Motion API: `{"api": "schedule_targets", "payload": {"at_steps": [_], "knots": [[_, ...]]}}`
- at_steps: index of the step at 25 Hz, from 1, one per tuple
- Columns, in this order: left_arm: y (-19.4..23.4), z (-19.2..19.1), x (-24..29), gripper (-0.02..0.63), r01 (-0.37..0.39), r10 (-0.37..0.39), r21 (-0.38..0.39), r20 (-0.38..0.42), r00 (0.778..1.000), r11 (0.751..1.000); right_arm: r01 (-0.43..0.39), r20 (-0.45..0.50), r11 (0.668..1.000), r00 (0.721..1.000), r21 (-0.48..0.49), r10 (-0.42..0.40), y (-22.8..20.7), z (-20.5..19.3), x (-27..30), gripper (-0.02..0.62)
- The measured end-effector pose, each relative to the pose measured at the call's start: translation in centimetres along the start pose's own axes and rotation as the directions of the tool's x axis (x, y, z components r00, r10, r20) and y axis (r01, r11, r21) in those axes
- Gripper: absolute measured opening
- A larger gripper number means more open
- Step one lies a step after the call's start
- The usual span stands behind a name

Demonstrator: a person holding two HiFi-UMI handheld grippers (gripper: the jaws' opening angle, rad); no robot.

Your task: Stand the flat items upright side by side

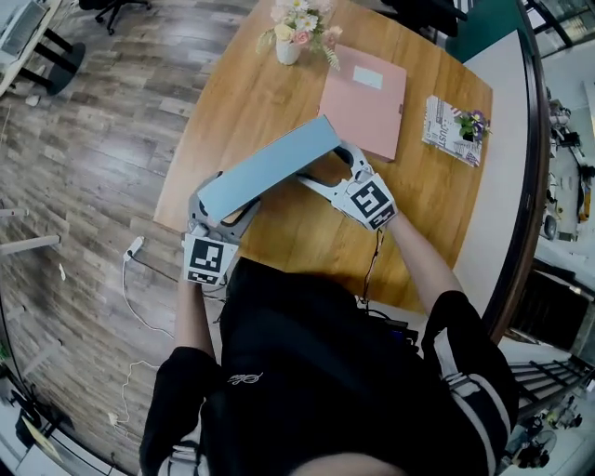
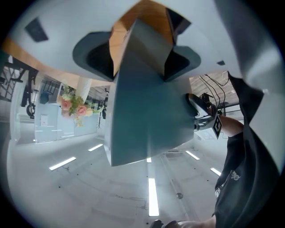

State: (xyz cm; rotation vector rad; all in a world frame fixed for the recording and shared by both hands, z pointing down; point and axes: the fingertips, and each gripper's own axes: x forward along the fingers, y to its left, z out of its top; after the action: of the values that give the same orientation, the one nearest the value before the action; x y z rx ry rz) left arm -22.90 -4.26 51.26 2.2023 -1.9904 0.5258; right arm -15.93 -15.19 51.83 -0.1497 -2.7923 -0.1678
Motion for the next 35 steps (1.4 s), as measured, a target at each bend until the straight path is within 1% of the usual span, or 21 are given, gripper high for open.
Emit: {"api": "schedule_targets", "payload": {"at_steps": [7, 13, 16, 20, 25, 28, 31, 35], "knots": [[3.4, -0.5, -0.8, 0.377, -0.095, 0.095, -0.008, 0.019, 0.995, 0.995, -0.097, -0.015, 0.994, 0.995, -0.044, 0.097, -0.8, 1.7, 4.7, 0.362], [6.2, -0.4, -0.4, 0.376, -0.185, 0.187, -0.067, 0.021, 0.982, 0.980, -0.105, -0.011, 0.993, 0.994, -0.048, 0.105, -2.7, 3.1, 8.0, 0.348], [7.3, -0.4, 0.0, 0.374, -0.216, 0.219, -0.088, 0.024, 0.976, 0.972, -0.110, -0.012, 0.992, 0.994, -0.059, 0.110, -3.8, 3.5, 9.4, 0.347], [8.4, -0.4, 0.4, 0.374, -0.241, 0.245, -0.092, 0.032, 0.969, 0.966, -0.166, -0.028, 0.984, 0.986, -0.069, 0.164, -4.7, 3.9, 10.9, 0.345], [8.9, 0.1, 0.9, 0.374, -0.290, 0.293, -0.063, 0.031, 0.956, 0.955, -0.229, -0.084, 0.968, 0.972, -0.105, 0.221, -5.7, 4.6, 12.5, 0.347], [8.1, 0.3, 1.3, 0.352, -0.305, 0.306, -0.043, 0.028, 0.952, 0.951, -0.262, -0.113, 0.957, 0.962, -0.125, 0.249, -6.2, 4.5, 13.1, 0.348], [7.7, 0.5, 1.7, 0.337, -0.325, 0.327, -0.070, 0.029, 0.944, 0.943, -0.283, -0.128, 0.950, 0.955, -0.134, 0.267, -6.6, 4.5, 13.6, 0.348], [8.0, 0.3, 1.8, 0.341, -0.354, 0.357, -0.092, 0.017, 0.934, 0.931, -0.271, -0.113, 0.954, 0.960, -0.130, 0.257, -6.7, 4.6, 13.8, 0.348]]}}
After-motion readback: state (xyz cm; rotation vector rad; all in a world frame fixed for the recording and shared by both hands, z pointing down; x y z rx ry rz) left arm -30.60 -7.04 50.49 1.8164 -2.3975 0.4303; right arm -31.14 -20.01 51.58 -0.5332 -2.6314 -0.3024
